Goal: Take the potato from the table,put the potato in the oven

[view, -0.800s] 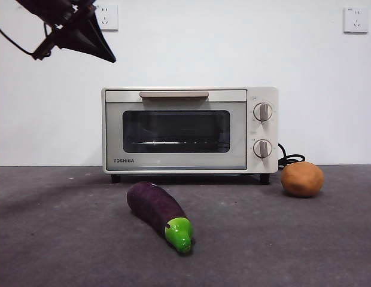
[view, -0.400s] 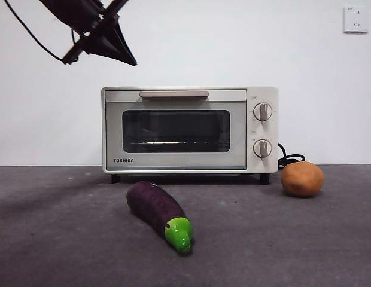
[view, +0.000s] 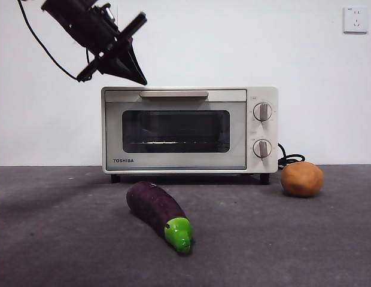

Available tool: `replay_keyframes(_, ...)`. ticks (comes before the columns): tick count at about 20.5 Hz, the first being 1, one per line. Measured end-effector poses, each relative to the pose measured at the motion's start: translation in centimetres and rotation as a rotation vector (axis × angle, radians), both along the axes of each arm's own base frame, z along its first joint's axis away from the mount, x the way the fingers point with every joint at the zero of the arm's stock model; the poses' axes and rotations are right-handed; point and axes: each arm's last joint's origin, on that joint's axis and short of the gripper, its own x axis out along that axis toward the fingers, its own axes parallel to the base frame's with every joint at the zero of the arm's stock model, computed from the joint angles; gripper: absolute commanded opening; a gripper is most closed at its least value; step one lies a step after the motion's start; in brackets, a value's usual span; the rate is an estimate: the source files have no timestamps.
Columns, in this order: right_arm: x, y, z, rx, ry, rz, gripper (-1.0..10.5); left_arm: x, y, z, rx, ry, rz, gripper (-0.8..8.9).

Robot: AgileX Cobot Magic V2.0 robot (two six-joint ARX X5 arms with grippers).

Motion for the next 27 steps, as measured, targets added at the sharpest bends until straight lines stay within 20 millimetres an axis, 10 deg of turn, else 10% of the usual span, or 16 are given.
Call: replay_keyframes(27, 0.0, 0.0, -0.7, 0.005, 0.091, 0.0, 0.0, -0.9, -3.3, -0.5, 0.25, -0.104, -0.081, -0.06)
